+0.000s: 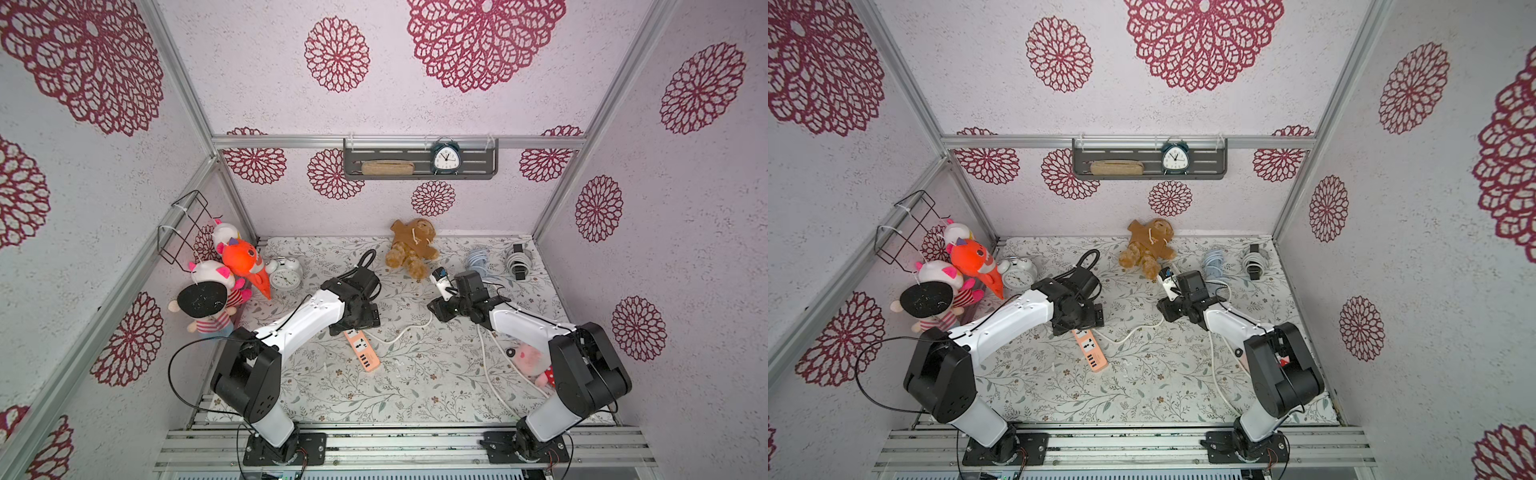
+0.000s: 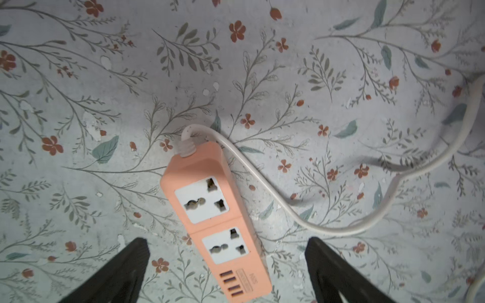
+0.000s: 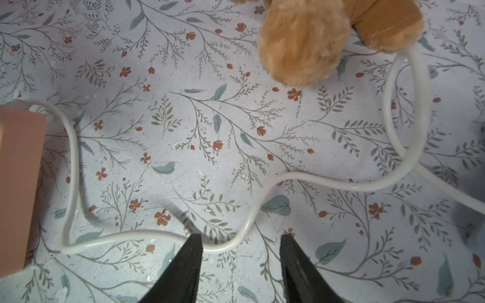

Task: Unwrap the cord wrapped around the power strip
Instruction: Place the power strip at the center of the board, then pick up the power strip from the center of the board.

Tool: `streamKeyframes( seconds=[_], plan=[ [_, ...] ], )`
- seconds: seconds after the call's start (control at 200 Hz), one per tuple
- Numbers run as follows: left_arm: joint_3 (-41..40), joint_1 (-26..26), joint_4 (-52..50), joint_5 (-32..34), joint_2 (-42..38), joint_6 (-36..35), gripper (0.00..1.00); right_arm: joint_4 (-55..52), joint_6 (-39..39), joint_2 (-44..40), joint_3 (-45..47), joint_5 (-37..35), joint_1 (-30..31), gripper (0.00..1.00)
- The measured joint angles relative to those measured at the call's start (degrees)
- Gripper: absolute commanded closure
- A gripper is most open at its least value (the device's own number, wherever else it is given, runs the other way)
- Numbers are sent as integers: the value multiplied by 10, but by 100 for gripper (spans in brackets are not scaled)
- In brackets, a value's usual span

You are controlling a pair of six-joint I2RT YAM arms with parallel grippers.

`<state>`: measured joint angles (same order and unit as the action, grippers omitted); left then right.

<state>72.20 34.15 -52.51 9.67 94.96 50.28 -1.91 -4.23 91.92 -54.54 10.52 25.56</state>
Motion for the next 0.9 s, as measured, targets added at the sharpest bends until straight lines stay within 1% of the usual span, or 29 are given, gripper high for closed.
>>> streamKeyframes(
  seconds=[0.125, 0.26, 0.42, 0.505, 0.575, 0.695, 0.851, 0.901],
  plan=[
    [-3, 23, 25, 34, 15, 61, 3, -1, -3, 0, 2, -2, 0, 48],
    [-21, 38, 38, 53, 22, 105, 3, 0, -3, -1, 10, -3, 0, 48],
    [-48, 46, 41, 65, 22, 139, 3, -1, -3, -2, 21, 0, 1, 48],
    [-61, 48, 48, 64, 22, 149, 0, 1, -3, -2, 21, 2, 1, 48],
    [-73, 48, 61, 60, 22, 156, 2, 3, -3, -2, 21, 4, 2, 48],
    [-96, 48, 90, 49, 23, 170, 7, 3, -5, -2, 21, 6, 4, 48],
    [-124, 48, 125, 36, 26, 178, 25, 3, -9, -2, 21, 13, 14, 46],
    [-129, 48, 129, 33, 27, 178, 31, 4, -11, -2, 21, 22, 19, 43]
  ],
)
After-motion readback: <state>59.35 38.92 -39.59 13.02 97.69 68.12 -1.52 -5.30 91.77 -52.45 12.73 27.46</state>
